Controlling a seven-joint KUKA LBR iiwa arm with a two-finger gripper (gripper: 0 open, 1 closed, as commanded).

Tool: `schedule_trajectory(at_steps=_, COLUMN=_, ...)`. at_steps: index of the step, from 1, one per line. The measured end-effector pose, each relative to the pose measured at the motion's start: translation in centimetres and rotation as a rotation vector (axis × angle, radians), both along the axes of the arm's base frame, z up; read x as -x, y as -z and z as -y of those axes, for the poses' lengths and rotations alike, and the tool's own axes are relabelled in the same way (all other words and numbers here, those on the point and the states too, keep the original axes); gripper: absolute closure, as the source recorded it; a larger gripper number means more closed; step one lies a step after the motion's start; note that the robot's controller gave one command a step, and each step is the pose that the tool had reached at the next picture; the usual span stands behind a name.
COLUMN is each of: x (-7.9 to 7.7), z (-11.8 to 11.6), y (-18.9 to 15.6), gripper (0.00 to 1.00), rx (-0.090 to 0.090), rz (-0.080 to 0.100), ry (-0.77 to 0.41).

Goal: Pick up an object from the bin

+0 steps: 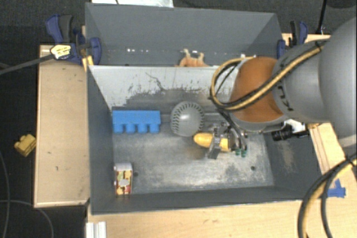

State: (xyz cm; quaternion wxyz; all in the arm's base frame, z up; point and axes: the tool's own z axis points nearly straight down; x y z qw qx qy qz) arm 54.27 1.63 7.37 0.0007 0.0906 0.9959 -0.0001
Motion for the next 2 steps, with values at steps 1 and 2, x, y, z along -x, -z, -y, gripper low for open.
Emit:
schedule_trajectory(at_steps=1, x=0.0, z=0.0, y=0.0, gripper=1.0, rx=0.0, rz=0.0, ry=-0.002)
schedule_trajectory(at_steps=2, x=3.4, z=0.3, y=-15.9, gripper=1.0, rx=-0.001, rz=0.004, ry=-0.015)
